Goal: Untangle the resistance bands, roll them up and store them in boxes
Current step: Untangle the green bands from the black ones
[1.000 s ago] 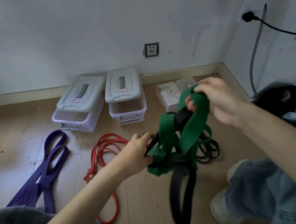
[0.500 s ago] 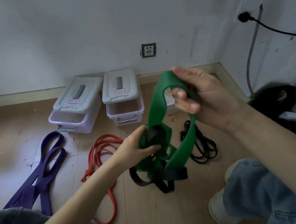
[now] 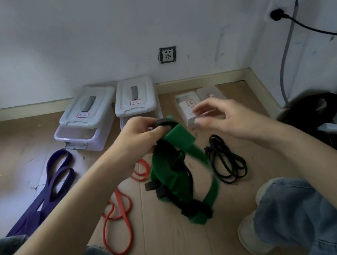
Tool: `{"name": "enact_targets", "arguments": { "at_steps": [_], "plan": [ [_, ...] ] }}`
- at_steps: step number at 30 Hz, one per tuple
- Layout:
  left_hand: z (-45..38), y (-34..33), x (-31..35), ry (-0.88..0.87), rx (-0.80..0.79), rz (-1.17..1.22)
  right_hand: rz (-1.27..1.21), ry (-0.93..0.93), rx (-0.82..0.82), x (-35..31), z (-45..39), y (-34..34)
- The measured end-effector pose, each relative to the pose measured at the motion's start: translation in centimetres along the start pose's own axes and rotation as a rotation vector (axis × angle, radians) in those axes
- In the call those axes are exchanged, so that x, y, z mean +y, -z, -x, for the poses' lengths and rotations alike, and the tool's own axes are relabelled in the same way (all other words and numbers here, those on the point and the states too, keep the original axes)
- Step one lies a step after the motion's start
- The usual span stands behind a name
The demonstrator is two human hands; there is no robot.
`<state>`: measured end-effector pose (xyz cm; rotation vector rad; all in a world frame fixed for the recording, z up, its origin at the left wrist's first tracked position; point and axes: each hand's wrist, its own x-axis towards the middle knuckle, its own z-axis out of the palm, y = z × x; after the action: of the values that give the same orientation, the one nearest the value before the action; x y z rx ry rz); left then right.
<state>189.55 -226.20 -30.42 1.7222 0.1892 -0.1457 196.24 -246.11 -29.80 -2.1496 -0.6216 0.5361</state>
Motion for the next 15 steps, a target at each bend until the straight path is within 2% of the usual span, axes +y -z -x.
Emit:
{"name": "enact_targets", "arguments": {
  "at_steps": [2,4,6,11,12,15],
  "plan": [
    [0.1,0.1,1.2,-0.014,-0.015,0.122,-0.167,0.006,-0.238,-0.6,0.8,-0.5],
    [0.1,0.7,2.2,-0.034,0.016,0.268,-0.268,0.013,-0.351,-0.7,1.1,-1.0],
    [0.0,1.1,3.0,-0.061,0.059,0.339,-0.275,0.070,-0.334,-1.0,0.9,-2.1],
    [-0.6,2.6,2.3,0.024,0.110,0.356,-0.332,0.088,-0.042,-2.7,-0.1,-3.3],
    [-0.7,3.1,1.8,0.057,0.108,0.341,-0.315,0.060,-0.034,-2.8,-0.2,-2.8],
    [-1.1,4.2,-0.6,0.160,0.114,0.263,-0.282,-0.035,-0.142,-2.8,-0.3,-2.4]
  ]
}}
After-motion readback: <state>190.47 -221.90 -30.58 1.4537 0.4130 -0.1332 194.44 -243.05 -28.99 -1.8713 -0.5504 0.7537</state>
